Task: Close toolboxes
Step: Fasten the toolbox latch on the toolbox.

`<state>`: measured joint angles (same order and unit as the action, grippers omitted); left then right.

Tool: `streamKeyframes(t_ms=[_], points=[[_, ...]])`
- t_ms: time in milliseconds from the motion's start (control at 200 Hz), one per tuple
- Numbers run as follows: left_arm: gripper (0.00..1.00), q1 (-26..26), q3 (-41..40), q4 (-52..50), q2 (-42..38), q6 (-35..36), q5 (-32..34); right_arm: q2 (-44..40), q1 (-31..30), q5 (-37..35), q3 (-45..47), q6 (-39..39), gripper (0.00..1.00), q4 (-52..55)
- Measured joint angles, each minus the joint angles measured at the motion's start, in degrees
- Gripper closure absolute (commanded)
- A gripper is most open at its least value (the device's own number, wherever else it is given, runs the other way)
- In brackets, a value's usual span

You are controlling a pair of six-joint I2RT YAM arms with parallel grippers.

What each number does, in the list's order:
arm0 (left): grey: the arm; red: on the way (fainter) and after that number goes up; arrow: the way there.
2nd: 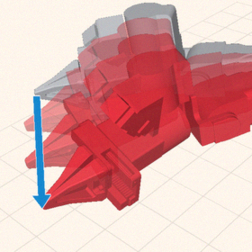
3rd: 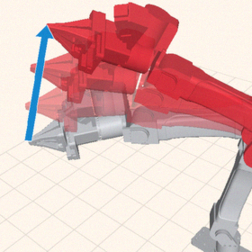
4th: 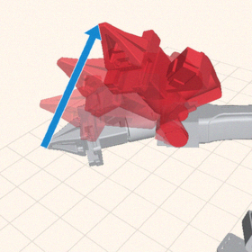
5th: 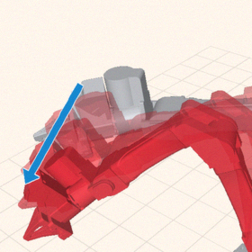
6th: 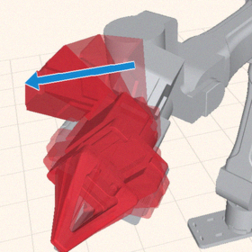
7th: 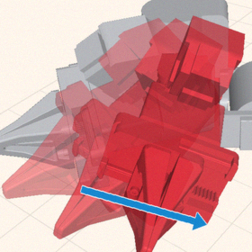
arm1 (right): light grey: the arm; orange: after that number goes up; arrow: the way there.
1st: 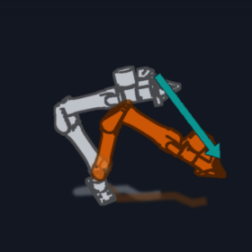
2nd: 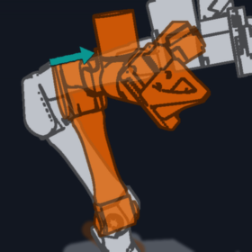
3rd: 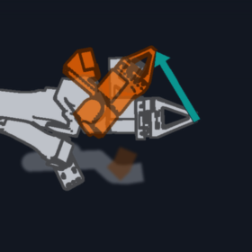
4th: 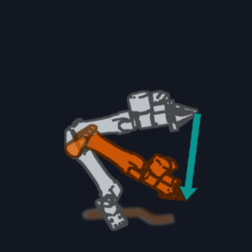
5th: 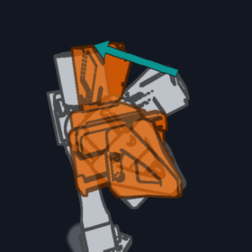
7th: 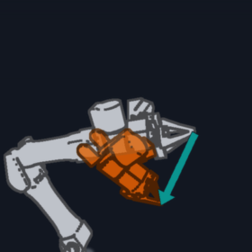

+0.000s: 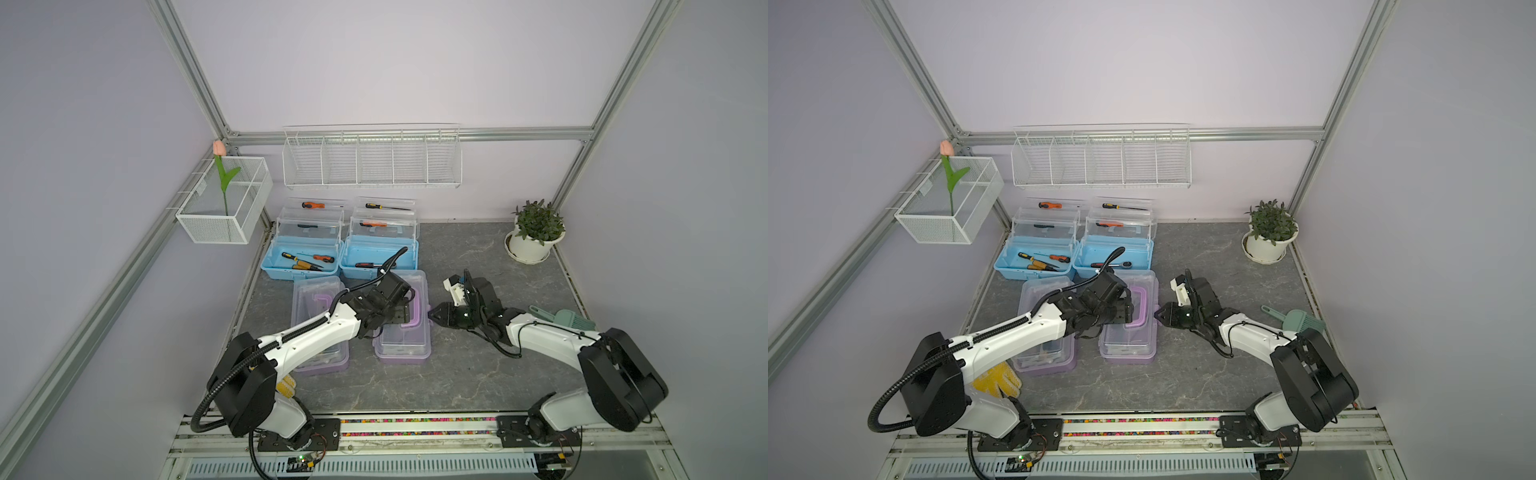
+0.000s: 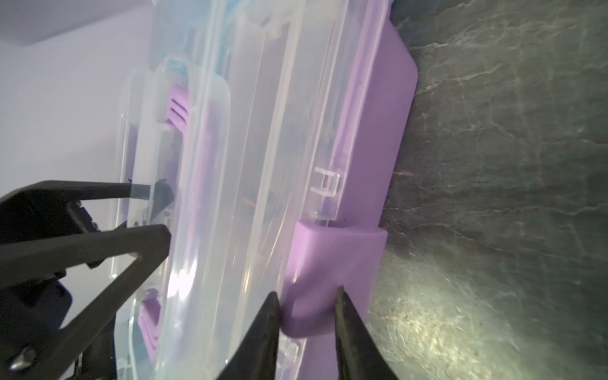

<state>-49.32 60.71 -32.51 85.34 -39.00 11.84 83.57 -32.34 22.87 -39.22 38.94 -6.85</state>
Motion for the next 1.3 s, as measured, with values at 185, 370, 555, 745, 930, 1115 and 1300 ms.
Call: streamKeyframes(t_ms=[185, 370, 555, 745, 930, 1115, 1300], points=[[0.3, 0.0, 0.0, 0.0, 0.0, 0.0, 0.1, 0.0, -0.2, -0.2, -0.2, -0.1, 0.73, 0.2], [0.3, -0.2, 0.0, 0.0, 0.0, 0.0, 0.3, 0.1, 0.0, -0.2, -0.6, -0.4, 0.73, 0.9], [0.3, -0.4, 0.4, 0.3, 0.4, 0.0, 0.3, -1.6, 3.0, -1.4, -2.0, -3.5, 0.73, 7.3], [0.3, -0.6, 0.6, 0.7, 0.8, 0.2, 0.3, -3.6, 5.6, -6.9, -3.6, -8.0, 0.73, 15.2], [0.3, -0.6, 0.6, 0.7, 0.8, 0.2, 0.3, -0.4, 4.2, -8.9, -4.9, -9.9, 0.74, 17.5], [0.34, -0.6, 0.6, 0.8, 0.9, 0.3, 0.2, 5.7, 1.5, -6.1, -6.5, -9.6, 0.74, 14.6], [0.37, -0.6, 0.6, 0.9, 1.1, 0.5, -0.1, 7.8, 1.3, -4.4, -6.5, -7.5, 0.74, 12.3]])
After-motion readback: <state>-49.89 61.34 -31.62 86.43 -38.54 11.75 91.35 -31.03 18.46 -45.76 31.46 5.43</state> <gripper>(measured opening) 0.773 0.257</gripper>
